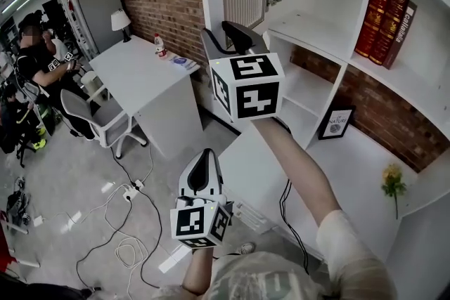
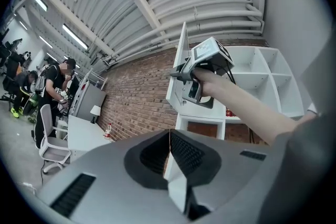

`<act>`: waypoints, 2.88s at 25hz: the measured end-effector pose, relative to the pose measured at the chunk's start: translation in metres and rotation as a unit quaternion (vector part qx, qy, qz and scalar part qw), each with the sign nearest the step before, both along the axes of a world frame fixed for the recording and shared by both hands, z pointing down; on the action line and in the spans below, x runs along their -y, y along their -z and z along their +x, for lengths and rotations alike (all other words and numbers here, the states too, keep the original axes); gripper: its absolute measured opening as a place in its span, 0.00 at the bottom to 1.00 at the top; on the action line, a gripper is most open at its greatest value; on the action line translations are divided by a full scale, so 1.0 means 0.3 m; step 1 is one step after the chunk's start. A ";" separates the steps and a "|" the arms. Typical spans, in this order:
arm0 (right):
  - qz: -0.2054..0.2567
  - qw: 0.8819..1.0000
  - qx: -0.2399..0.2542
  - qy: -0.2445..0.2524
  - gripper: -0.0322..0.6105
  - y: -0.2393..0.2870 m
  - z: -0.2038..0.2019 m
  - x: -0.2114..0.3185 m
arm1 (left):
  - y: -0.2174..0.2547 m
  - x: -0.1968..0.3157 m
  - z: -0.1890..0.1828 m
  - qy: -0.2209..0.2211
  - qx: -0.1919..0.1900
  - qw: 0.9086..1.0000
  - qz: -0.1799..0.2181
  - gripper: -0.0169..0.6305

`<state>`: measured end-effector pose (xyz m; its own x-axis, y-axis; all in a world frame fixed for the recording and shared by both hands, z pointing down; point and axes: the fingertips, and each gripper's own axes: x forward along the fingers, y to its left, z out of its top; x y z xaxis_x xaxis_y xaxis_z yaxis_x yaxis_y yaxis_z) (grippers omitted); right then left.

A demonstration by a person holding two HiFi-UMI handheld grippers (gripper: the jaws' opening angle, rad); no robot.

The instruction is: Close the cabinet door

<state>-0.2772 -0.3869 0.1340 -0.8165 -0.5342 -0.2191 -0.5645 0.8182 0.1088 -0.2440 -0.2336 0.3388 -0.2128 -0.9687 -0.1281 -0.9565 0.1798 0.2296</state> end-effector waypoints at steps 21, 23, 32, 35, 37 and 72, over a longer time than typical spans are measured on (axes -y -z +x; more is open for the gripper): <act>0.012 0.998 0.000 -0.059 0.19 -0.004 0.440 0.024 | 0.050 0.112 0.243 -0.106 0.018 0.994 0.015 0.05; 0.006 0.998 0.001 -0.069 0.19 -0.003 0.489 0.048 | 0.048 0.130 0.266 -0.118 0.019 0.993 0.013 0.05; -0.028 0.980 0.014 -0.194 0.18 -0.007 0.802 0.304 | 0.053 0.234 0.392 -0.184 0.030 0.982 0.007 0.05; -0.023 0.978 0.010 -0.206 0.19 -0.009 0.821 0.327 | 0.053 0.272 0.421 -0.198 0.035 0.979 0.004 0.05; -0.014 0.975 0.011 -0.222 0.19 -0.009 0.826 0.334 | 0.056 0.290 0.431 -0.207 0.038 0.978 0.004 0.05; -0.006 0.918 0.015 -0.396 0.21 -0.012 0.986 0.596 | -0.037 0.426 0.316 -0.244 0.023 0.969 -0.017 0.05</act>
<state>0.0187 -0.5658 0.1375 -0.1643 -0.9603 -0.2256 -0.9856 0.1503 0.0780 -0.1492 -0.3614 0.3498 0.2767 -0.9564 -0.0933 -0.9389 -0.2898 0.1857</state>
